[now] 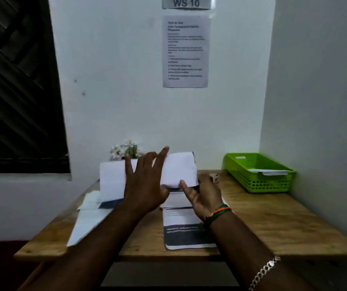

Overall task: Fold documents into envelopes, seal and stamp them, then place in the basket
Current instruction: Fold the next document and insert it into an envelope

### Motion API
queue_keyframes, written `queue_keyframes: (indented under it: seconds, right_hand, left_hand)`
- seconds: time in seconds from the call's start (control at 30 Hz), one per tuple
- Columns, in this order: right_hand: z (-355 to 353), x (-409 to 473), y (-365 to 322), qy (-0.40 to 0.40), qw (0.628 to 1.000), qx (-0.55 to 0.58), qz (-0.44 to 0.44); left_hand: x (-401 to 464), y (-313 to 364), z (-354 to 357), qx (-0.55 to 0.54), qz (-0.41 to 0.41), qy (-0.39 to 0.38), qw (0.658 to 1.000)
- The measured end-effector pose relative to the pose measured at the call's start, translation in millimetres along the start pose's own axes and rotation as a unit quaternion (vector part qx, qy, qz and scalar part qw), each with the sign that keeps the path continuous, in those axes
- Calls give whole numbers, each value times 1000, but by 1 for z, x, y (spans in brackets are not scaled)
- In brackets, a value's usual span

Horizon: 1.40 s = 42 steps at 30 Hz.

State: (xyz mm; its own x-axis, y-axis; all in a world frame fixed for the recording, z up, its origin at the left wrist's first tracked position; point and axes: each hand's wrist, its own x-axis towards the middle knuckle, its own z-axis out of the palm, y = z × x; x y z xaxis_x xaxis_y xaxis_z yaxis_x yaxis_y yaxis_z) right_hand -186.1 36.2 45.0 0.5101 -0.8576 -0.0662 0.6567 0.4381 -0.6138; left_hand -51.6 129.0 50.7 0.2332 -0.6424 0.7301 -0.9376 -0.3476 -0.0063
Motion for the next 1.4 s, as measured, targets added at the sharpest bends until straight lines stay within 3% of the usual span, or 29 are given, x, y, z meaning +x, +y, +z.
queue_keyframes:
  seconds: [0.2, 0.43, 0.6, 0.77, 1.07, 1.4]
  right_hand:
    - [-39, 28, -31, 52, 970, -238, -24]
    - [-40, 61, -62, -68, 912, -404, -5]
    - [-42, 82, -58, -101, 901, -421, -27]
    - [-49, 94, -51, -164, 887, -431, -21]
    - [-56, 103, -44, -162, 875, -439, -121]
    - [-66, 106, -40, -221, 871, -430, -85]
  left_hand:
    - [21, 8, 45, -20, 31, -112, 993]
    - [40, 4, 79, -16, 24, -173, 985]
    - [46, 5, 92, -34, 17, -172, 984]
    - [37, 17, 103, -67, 55, -114, 990]
    - [35, 18, 106, -51, 81, -54, 994]
    - [34, 24, 105, -48, 140, -52, 988]
